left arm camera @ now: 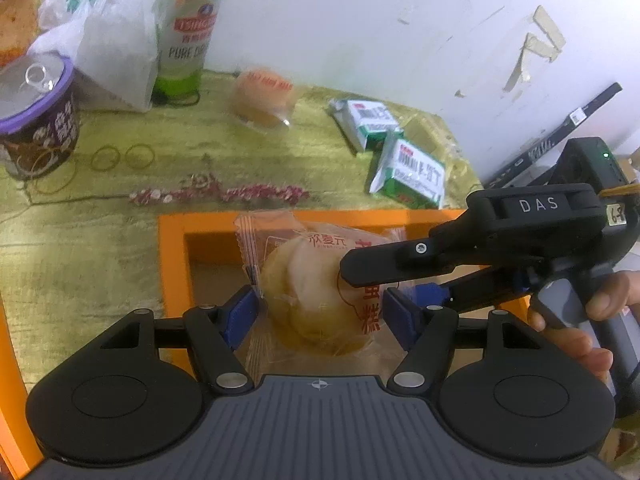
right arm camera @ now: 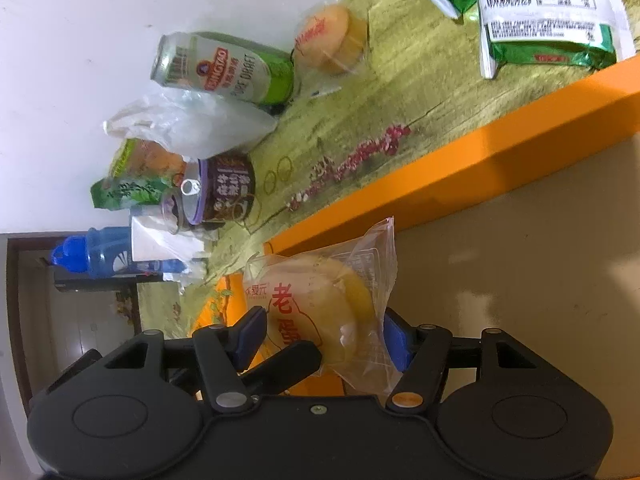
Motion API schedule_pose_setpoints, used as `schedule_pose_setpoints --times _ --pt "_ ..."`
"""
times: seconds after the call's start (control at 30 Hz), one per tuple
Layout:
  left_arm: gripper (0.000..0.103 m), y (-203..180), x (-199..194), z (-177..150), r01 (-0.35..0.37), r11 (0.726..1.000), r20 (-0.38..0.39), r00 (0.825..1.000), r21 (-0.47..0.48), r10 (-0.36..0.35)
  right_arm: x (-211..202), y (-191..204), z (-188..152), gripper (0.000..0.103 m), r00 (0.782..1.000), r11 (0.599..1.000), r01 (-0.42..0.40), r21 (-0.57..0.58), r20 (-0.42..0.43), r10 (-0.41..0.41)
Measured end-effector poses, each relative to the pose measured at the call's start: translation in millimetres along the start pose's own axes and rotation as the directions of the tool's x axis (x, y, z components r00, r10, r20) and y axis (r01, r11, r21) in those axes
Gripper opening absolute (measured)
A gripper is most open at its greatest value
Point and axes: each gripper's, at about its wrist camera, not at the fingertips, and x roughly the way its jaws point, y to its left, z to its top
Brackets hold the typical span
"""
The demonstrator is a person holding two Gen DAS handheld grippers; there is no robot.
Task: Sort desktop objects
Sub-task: 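Lift the wrapped cake with both grippers and carry it into the orange tray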
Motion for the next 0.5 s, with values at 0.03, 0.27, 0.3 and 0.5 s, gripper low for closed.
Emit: schedule_pose_setpoints --times 0.03,0.27,0.3,0.5 --pt "0.069 2.0 1.1 -0.4 0.0 1.0 -0.005 1.0 -0.001 0.0 2.5 0.0 -0.1 0.061 1.0 1.0 0.003 -0.001 -0.002 -0.003" --pt "0.069 9.5 10.7 -1.6 -0.005 1.0 -0.042 0.999 0.017 0.006 16.9 -5.1 0.1 0.061 0.999 1.0 0.029 0.01 -0.023 -0.028" --pt "0.069 9.8 12.2 -1.5 -0.006 1.0 -0.047 0.999 0.023 0.007 18.4 -5.6 0.6 0.061 0.999 0.999 0.034 0.011 -0.025 -0.034" --pt "0.069 10.7 21.7 -1.0 -0.013 0.998 -0.081 0.997 0.057 0.018 23.8 -7.1 5.9 0.061 0.997 0.997 0.073 0.007 -0.036 -0.072"
